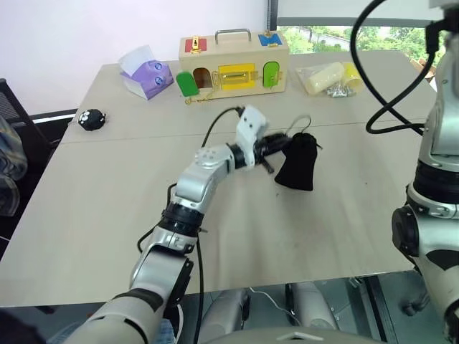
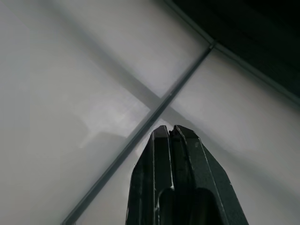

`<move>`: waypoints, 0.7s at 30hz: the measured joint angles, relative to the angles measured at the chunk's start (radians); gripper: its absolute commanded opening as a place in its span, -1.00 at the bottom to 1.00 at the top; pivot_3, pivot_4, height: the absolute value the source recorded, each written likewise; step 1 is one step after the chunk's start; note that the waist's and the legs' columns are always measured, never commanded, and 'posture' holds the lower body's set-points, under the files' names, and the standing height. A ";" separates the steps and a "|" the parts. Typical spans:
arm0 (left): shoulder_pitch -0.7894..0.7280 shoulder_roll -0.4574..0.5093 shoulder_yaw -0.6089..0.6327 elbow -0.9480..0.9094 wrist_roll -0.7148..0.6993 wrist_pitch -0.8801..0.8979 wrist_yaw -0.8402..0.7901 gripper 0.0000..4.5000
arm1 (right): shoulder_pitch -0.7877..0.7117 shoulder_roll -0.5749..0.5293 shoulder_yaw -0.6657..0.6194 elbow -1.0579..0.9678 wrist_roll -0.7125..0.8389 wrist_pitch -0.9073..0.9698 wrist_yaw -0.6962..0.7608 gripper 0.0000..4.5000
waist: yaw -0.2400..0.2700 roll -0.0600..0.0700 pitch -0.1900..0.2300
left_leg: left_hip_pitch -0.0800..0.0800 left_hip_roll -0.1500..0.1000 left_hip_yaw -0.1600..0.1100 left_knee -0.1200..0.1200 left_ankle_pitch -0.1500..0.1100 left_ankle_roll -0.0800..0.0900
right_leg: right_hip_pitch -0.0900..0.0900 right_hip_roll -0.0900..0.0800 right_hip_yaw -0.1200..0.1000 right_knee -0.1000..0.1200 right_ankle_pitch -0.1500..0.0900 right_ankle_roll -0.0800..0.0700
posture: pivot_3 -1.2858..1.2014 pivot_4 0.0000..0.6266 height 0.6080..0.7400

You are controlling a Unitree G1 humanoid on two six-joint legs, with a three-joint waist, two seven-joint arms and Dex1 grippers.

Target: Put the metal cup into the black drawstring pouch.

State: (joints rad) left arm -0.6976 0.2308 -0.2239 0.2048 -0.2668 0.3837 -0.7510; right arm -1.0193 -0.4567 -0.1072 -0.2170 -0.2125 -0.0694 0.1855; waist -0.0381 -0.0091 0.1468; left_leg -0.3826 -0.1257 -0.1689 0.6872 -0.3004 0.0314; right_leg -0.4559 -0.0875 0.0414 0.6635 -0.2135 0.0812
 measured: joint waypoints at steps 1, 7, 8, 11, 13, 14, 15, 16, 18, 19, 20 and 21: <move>0.001 -0.006 0.000 -0.005 -0.001 0.000 -0.004 -0.93 | 0.019 0.007 0.014 0.000 0.018 0.015 0.023 -1.00 | 0.000 0.000 0.000 | 0.000 0.000 0.000 0.000 0.000 0.000 | 0.000 0.000 0.000 0.000 0.000 0.000 | 0.03 -0.52 0.54; 0.000 -0.033 0.032 -0.042 -0.025 0.000 -0.008 0.26 | 0.128 0.044 0.125 -0.026 0.094 0.141 0.151 -1.00 | -0.001 0.000 0.000 | 0.000 0.000 0.000 0.001 0.000 0.000 | 0.000 -0.001 0.000 0.000 0.000 0.000 | 0.03 -0.52 0.54; 0.000 -0.037 0.040 -0.043 -0.030 0.000 -0.007 0.33 | 0.138 0.043 0.126 -0.035 0.101 0.152 0.162 -1.00 | 0.000 0.000 0.000 | -0.001 0.000 -0.001 0.001 0.000 0.000 | 0.000 -0.001 0.000 0.000 0.000 0.000 | 0.03 -0.52 0.54; 0.000 -0.046 0.062 -0.057 -0.032 -0.006 0.009 0.49 | 0.173 0.038 0.127 -0.048 0.140 0.180 0.199 -1.00 | 0.002 0.000 0.000 | -0.001 0.000 -0.001 0.001 0.000 0.000 | 0.000 -0.001 -0.001 -0.001 0.000 0.000 | 0.03 -0.52 0.54; 0.000 -0.046 0.073 -0.066 -0.032 -0.018 0.019 0.49 | 0.192 0.037 0.126 -0.048 0.171 0.207 0.218 -1.00 | 0.002 0.000 0.000 | -0.001 0.000 0.000 0.001 0.000 0.000 | 0.000 -0.001 0.000 -0.001 0.000 0.000 | 0.03 -0.52 0.54; 0.000 -0.047 0.077 -0.066 -0.031 -0.023 0.024 0.49 | 0.198 0.038 0.123 -0.052 0.196 0.235 0.230 -1.00 | 0.002 0.000 0.000 | -0.001 0.000 -0.001 0.001 0.000 0.000 | 0.000 -0.001 0.000 0.000 0.000 0.000 | 0.03 -0.52 0.54; 0.000 -0.047 0.077 -0.066 -0.030 -0.025 0.027 0.49 | 0.207 0.040 0.115 -0.060 0.223 0.267 0.242 -1.00 | 0.002 0.000 0.000 | 0.000 0.000 -0.001 0.001 0.000 0.000 | 0.000 -0.001 0.000 0.000 0.000 0.000 | 0.03 -0.52 0.54; 0.000 -0.048 0.076 -0.066 -0.029 -0.026 0.028 0.49 | 0.220 0.041 0.107 -0.071 0.253 0.308 0.254 -1.00 | 0.002 0.000 0.000 | -0.001 0.000 -0.001 0.001 0.000 0.000 | 0.000 -0.001 -0.001 0.000 0.000 0.000 | 0.03 -0.52 0.54; 0.000 -0.046 0.075 -0.066 -0.025 -0.029 0.029 0.49 | 0.270 0.036 0.100 -0.091 0.305 0.389 0.287 -1.00 | 0.003 0.000 0.000 | 0.000 0.000 -0.001 0.001 0.000 0.000 | 0.000 -0.002 -0.001 -0.001 0.000 0.000 | 0.03 -0.52 0.54; 0.000 -0.045 0.075 -0.066 -0.020 -0.029 0.033 0.49 | 0.302 0.027 0.101 -0.090 0.318 0.427 0.301 -1.00 | 0.004 0.000 0.000 | -0.001 0.000 -0.001 0.001 0.000 0.000 | 0.000 -0.002 -0.001 -0.001 0.000 0.000 | 0.03 -0.52 0.54; 0.001 -0.044 0.075 -0.066 -0.016 -0.028 0.040 0.49 | 0.335 0.012 0.101 -0.089 0.329 0.468 0.313 -1.00 | 0.004 0.000 0.000 | -0.001 0.000 -0.001 0.001 0.000 0.000 | 0.000 -0.002 -0.001 -0.001 0.000 0.000 | 0.03 -0.52 0.54; 0.004 -0.037 0.080 -0.066 -0.012 -0.025 0.050 0.49 | 0.367 0.000 0.101 -0.088 0.339 0.509 0.320 -1.00 | 0.005 0.000 0.000 | -0.001 0.000 -0.001 0.001 0.000 0.000 | 0.000 -0.002 -0.001 -0.001 0.000 0.000 | 0.03 -0.52 0.54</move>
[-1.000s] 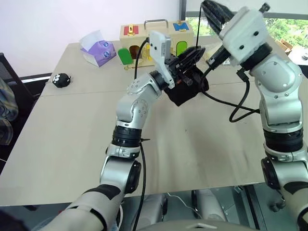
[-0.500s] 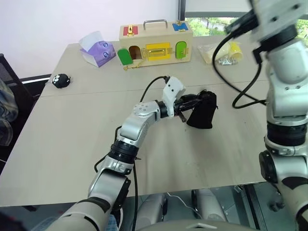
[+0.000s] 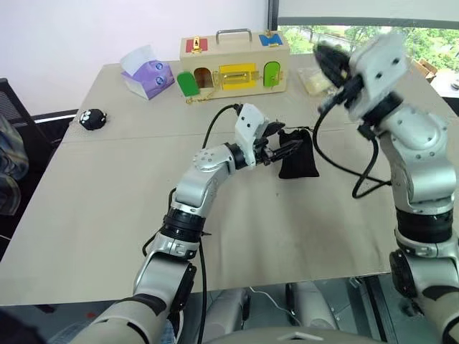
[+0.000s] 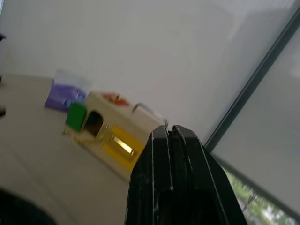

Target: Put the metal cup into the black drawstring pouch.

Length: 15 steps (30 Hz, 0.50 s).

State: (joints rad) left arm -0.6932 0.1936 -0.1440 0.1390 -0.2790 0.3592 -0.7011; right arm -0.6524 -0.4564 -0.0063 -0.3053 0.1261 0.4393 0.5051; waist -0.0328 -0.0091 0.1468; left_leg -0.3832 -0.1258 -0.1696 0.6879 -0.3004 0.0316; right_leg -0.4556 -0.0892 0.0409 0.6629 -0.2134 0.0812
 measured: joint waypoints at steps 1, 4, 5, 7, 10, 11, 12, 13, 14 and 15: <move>0.005 0.006 0.010 0.001 0.001 0.004 0.009 0.49 | 0.019 -0.004 -0.001 0.001 0.008 0.027 0.005 -1.00 | -0.002 0.000 0.000 | 0.000 0.000 0.000 0.000 0.000 0.000 | -0.001 0.000 0.001 0.000 0.000 0.000 | 0.03 -0.52 0.54; 0.035 0.032 0.034 0.002 0.002 0.009 0.030 0.49 | 0.060 -0.002 -0.022 -0.006 0.071 0.102 0.016 -1.00 | -0.007 0.000 0.000 | 0.001 0.001 0.000 -0.001 0.000 0.000 | 0.000 0.000 0.001 0.001 0.000 0.000 | 0.03 -0.52 0.54; 0.059 0.049 0.045 -0.003 0.002 0.010 0.032 0.49 | 0.093 0.005 -0.045 -0.020 0.112 0.136 0.022 -1.00 | -0.006 0.000 0.000 | 0.001 0.001 0.000 -0.001 0.000 0.000 | 0.000 0.000 0.000 0.000 0.000 0.000 | 0.03 -0.52 0.54; 0.105 0.078 0.065 -0.016 0.002 0.017 0.036 0.53 | 0.155 0.008 -0.070 -0.033 0.162 0.172 0.037 -0.76 | -0.005 0.000 0.000 | 0.001 0.001 0.000 -0.001 0.000 0.000 | 0.000 0.000 0.000 0.000 0.000 0.000 | 0.03 -0.52 0.54; 0.227 0.149 0.101 -0.084 0.000 0.050 0.044 0.53 | 0.326 -0.060 -0.093 -0.033 0.234 0.199 0.129 -0.18 | 0.001 0.000 0.000 | 0.000 0.001 0.000 -0.001 0.000 0.000 | 0.000 0.000 0.000 -0.001 0.000 0.000 | 0.03 -0.52 0.54; 0.253 0.164 0.109 -0.095 0.000 0.055 0.044 0.53 | 0.362 -0.077 -0.095 -0.033 0.244 0.201 0.153 0.00 | 0.002 0.000 0.000 | 0.000 0.001 0.000 -0.001 0.000 0.000 | 0.000 0.000 0.000 -0.001 0.000 0.000 | 0.03 -0.52 0.54; 0.309 0.195 0.126 -0.133 0.000 0.064 0.043 0.53 | 0.430 -0.106 -0.110 -0.034 0.273 0.198 0.204 0.24 | 0.006 0.000 0.000 | 0.000 0.001 0.000 -0.002 0.000 0.000 | 0.000 0.000 0.000 -0.001 0.000 0.000 | 0.03 -0.52 0.54; 0.331 0.205 0.134 -0.143 0.000 0.067 0.042 0.53 | 0.455 -0.115 -0.119 -0.033 0.281 0.198 0.218 0.41 | 0.008 0.000 0.000 | 0.001 0.001 0.000 -0.002 0.000 0.000 | 0.000 0.000 0.000 -0.001 0.000 0.000 | 0.03 -0.52 0.54; 0.364 0.223 0.141 -0.163 0.000 0.069 0.042 0.53 | 0.490 -0.129 -0.133 -0.032 0.295 0.190 0.240 0.59 | 0.010 0.000 0.000 | 0.001 0.001 0.000 -0.002 0.000 0.000 | 0.000 0.000 0.001 -0.001 0.000 0.000 | 0.03 -0.52 0.54; 0.415 0.247 0.147 -0.199 0.000 0.069 0.036 0.64 | 0.536 -0.139 -0.159 -0.027 0.312 0.170 0.271 0.83 | 0.012 0.000 0.000 | 0.002 0.001 0.000 -0.002 0.000 0.000 | 0.002 0.000 0.001 -0.001 0.000 0.000 | 0.03 -0.52 0.54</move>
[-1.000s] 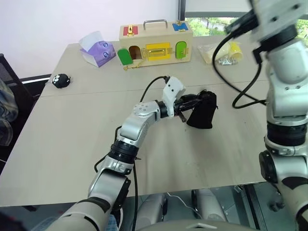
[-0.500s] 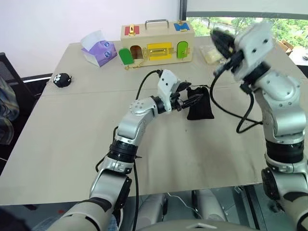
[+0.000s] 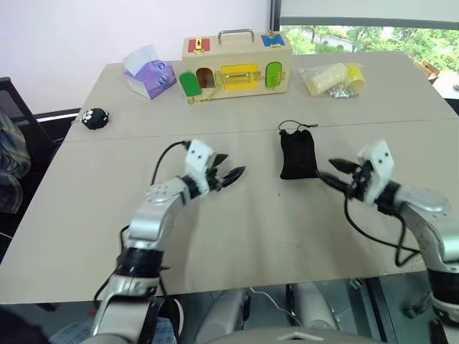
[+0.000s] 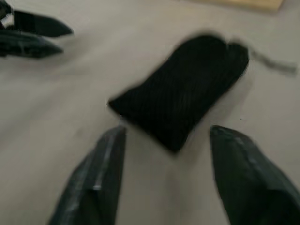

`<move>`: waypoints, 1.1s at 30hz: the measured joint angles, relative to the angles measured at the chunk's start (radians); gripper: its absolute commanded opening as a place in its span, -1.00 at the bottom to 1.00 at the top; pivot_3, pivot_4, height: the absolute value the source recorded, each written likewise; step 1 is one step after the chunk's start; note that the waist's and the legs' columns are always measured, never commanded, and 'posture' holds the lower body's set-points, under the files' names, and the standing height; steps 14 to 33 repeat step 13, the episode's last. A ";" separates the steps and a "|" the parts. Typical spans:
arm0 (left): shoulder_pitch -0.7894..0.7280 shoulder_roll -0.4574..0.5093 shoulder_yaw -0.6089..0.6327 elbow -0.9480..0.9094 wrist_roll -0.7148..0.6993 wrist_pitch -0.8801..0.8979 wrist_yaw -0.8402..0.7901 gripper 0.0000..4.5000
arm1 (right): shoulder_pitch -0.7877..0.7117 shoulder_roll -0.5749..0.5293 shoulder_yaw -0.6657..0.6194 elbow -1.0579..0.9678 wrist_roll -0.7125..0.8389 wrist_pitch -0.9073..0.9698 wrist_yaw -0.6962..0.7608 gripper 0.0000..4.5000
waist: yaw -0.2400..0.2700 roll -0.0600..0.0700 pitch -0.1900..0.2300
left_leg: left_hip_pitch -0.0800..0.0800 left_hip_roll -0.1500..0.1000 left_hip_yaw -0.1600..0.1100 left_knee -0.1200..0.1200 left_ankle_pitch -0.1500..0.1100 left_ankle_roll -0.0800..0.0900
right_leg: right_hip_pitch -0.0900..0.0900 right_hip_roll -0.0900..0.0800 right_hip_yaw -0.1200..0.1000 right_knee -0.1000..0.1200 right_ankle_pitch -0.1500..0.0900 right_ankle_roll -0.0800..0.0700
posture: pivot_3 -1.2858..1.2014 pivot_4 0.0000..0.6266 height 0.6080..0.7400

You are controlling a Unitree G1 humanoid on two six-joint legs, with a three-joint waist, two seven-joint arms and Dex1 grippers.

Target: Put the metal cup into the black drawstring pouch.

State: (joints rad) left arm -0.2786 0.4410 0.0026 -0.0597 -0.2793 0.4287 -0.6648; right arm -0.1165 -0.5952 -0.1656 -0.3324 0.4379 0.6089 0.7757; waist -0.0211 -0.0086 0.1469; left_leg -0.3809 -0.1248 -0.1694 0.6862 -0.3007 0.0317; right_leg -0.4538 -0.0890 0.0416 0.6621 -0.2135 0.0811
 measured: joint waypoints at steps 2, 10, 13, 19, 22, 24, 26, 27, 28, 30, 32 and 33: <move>0.083 0.026 0.016 -0.056 -0.005 0.002 -0.010 0.90 | 0.071 -0.020 -0.043 0.028 0.020 -0.049 0.051 1.00 | 0.008 0.000 0.000 | 0.003 0.000 0.000 0.000 0.000 0.000 | 0.004 0.000 0.000 0.000 0.000 0.000 | 0.03 -0.52 0.54; 0.375 0.102 0.089 -0.283 -0.059 0.026 -0.023 0.90 | 0.235 -0.079 -0.161 0.241 0.041 -0.305 0.273 1.00 | 0.018 0.001 0.000 | 0.005 0.000 0.001 0.000 0.000 0.000 | 0.007 -0.001 0.000 -0.001 0.000 0.000 | 0.03 -0.52 0.54; 0.413 0.108 0.089 -0.306 -0.059 0.022 -0.027 0.90 | 0.229 -0.093 -0.170 0.316 0.034 -0.377 0.311 1.00 | 0.020 0.001 0.000 | 0.006 0.001 0.001 0.000 0.000 0.000 | 0.008 0.000 0.000 -0.001 0.000 0.000 | 0.03 -0.52 0.54; 0.413 0.108 0.089 -0.306 -0.059 0.022 -0.027 0.90 | 0.229 -0.093 -0.170 0.316 0.034 -0.377 0.311 1.00 | 0.020 0.001 0.000 | 0.006 0.001 0.001 0.000 0.000 0.000 | 0.008 0.000 0.000 -0.001 0.000 0.000 | 0.03 -0.52 0.54; 0.413 0.108 0.089 -0.306 -0.059 0.022 -0.027 0.90 | 0.229 -0.093 -0.170 0.316 0.034 -0.377 0.311 1.00 | 0.020 0.001 0.000 | 0.006 0.001 0.001 0.000 0.000 0.000 | 0.008 0.000 0.000 -0.001 0.000 0.000 | 0.03 -0.52 0.54; 0.413 0.108 0.089 -0.306 -0.059 0.022 -0.027 0.90 | 0.229 -0.093 -0.170 0.316 0.034 -0.377 0.311 1.00 | 0.020 0.001 0.000 | 0.006 0.001 0.001 0.000 0.000 0.000 | 0.008 0.000 0.000 -0.001 0.000 0.000 | 0.03 -0.52 0.54; 0.413 0.108 0.089 -0.306 -0.059 0.022 -0.027 0.90 | 0.229 -0.093 -0.170 0.316 0.034 -0.377 0.311 1.00 | 0.020 0.001 0.000 | 0.006 0.001 0.001 0.000 0.000 0.000 | 0.008 0.000 0.000 -0.001 0.000 0.000 | 0.03 -0.52 0.54; 0.413 0.108 0.089 -0.306 -0.059 0.022 -0.027 0.90 | 0.229 -0.093 -0.170 0.316 0.034 -0.377 0.311 1.00 | 0.020 0.001 0.000 | 0.006 0.001 0.001 0.000 0.000 0.000 | 0.008 0.000 0.000 -0.001 0.000 0.000 | 0.03 -0.52 0.54; 0.413 0.108 0.089 -0.306 -0.059 0.022 -0.027 0.90 | 0.229 -0.093 -0.170 0.316 0.034 -0.377 0.311 1.00 | 0.020 0.001 0.000 | 0.006 0.001 0.001 0.000 0.000 0.000 | 0.008 0.000 0.000 -0.001 0.000 0.000 | 0.03 -0.52 0.54; 0.413 0.108 0.089 -0.306 -0.059 0.022 -0.027 0.90 | 0.229 -0.093 -0.170 0.316 0.034 -0.377 0.311 1.00 | 0.020 0.001 0.000 | 0.006 0.001 0.001 0.000 0.000 0.000 | 0.008 0.000 0.000 -0.001 0.000 0.000 | 0.03 -0.52 0.54; 0.413 0.108 0.089 -0.306 -0.059 0.022 -0.027 0.90 | 0.229 -0.093 -0.170 0.316 0.034 -0.377 0.311 1.00 | 0.020 0.001 0.000 | 0.006 0.001 0.001 0.000 0.000 0.000 | 0.008 0.000 0.000 -0.001 0.000 0.000 | 0.03 -0.52 0.54; 0.413 0.108 0.089 -0.306 -0.059 0.022 -0.027 0.90 | 0.229 -0.093 -0.170 0.316 0.034 -0.377 0.311 1.00 | 0.020 0.001 0.000 | 0.006 0.001 0.001 0.000 0.000 0.000 | 0.008 0.000 0.000 -0.001 0.000 0.000 | 0.03 -0.52 0.54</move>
